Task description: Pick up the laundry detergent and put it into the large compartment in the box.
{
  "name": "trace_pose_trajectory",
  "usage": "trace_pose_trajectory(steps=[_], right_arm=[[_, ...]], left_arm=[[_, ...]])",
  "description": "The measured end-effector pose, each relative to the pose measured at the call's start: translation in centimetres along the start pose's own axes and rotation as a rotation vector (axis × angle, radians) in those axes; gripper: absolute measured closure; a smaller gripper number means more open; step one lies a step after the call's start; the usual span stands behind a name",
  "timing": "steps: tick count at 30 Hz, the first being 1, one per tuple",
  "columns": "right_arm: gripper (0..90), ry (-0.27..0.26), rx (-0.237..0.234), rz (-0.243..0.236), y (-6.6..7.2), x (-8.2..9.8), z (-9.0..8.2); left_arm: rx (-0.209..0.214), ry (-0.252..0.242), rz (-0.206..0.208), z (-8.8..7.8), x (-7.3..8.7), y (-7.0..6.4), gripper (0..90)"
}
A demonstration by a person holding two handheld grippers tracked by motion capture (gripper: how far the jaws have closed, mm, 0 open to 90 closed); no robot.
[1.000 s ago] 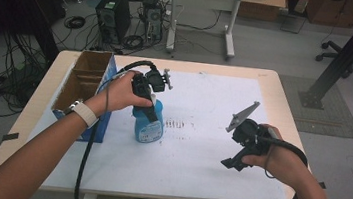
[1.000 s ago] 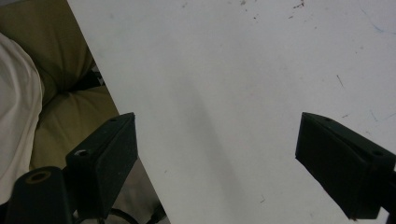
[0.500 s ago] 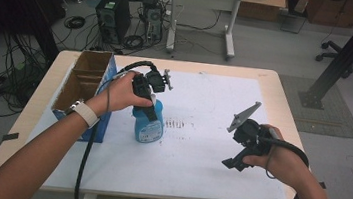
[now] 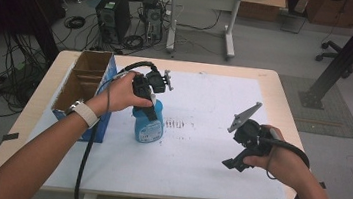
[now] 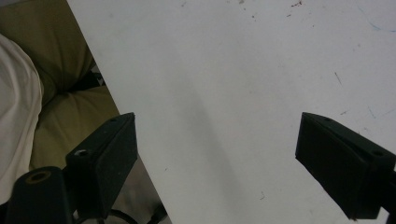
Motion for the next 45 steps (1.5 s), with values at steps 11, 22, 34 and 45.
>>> trace_pose_trajectory(steps=[11,22,34,45], right_arm=[[13.1,-0.003,0.001,0.0,0.0,0.1,0.0],[13.1,-0.005,0.002,0.0,-0.1,0.2,-0.1],[13.1,-0.013,0.005,-0.006,0.1,0.0,-0.3],[13.1,-0.013,0.01,-0.009,0.3,0.0,-0.6]], left_arm=[[-0.011,0.007,0.001,0.0,0.0,0.0,37.1],[-0.016,0.016,-0.02,-0.4,0.0,0.1,37.2],[-0.042,0.002,-0.061,-2.9,0.1,-0.1,37.2],[-0.065,-0.006,-0.102,-4.8,0.3,-0.3,37.2]])
Point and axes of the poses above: each handheld gripper's, and its own axes: z roughly forward along the jaws, x roughly out of its underside, y roughly to its left, the point moved 9 cm from there along z, roughly forward along the jaws, and after that the axes turned 10 degrees about z, right-handed, at the moved point
